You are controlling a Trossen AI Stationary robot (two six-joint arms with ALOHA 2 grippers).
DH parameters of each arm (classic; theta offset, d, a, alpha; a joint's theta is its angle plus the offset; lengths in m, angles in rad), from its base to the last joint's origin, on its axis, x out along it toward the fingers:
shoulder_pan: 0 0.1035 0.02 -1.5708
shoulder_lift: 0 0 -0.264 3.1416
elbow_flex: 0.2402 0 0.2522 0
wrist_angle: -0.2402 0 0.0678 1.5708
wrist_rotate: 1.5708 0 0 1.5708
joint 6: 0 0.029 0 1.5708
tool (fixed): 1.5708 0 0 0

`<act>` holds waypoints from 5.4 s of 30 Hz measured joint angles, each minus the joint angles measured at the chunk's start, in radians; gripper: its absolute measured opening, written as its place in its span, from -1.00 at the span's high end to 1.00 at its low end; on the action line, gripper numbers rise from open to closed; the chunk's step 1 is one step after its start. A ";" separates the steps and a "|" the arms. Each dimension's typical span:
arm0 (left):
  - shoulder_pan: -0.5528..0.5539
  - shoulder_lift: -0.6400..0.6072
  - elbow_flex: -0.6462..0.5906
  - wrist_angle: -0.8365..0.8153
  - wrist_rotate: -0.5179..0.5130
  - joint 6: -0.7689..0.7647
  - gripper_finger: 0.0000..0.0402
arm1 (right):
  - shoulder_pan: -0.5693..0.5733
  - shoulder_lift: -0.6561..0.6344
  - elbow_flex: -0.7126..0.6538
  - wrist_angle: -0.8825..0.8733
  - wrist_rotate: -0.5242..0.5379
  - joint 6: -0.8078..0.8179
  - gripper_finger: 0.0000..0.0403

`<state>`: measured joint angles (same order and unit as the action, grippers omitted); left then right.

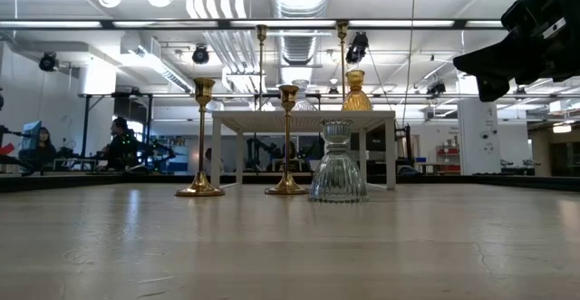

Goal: Pick & Place candle stick holders
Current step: Put the left small gold candlestick on the shelf

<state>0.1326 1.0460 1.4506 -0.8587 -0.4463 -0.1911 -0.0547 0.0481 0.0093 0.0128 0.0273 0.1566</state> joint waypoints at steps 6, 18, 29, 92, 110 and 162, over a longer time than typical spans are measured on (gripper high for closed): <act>0.000 -0.046 -0.069 0.029 -0.036 -0.002 -0.26 | 0.000 0.000 0.000 0.000 0.000 0.000 0.96; 0.000 -0.289 -0.469 0.252 0.181 -0.052 -0.26 | 0.000 0.000 0.000 0.000 0.000 0.000 0.96; 0.000 -0.343 -0.837 0.514 0.440 0.131 -0.26 | 0.000 0.000 0.000 0.000 0.000 0.000 0.96; -0.175 -0.051 -0.884 0.499 0.636 0.242 -0.26 | 0.000 0.001 0.000 0.000 0.000 0.000 0.96; -0.174 -0.065 -1.073 0.807 0.208 0.017 -0.26 | 0.000 0.001 0.000 0.000 0.000 0.000 0.96; -0.121 0.004 -1.094 1.138 0.187 0.011 0.91 | 0.000 0.001 0.000 0.000 0.000 0.000 0.96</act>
<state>0.0120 1.0499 0.3562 0.2795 -0.2593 -0.1801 -0.0548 0.0486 0.0093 0.0132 0.0269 0.1566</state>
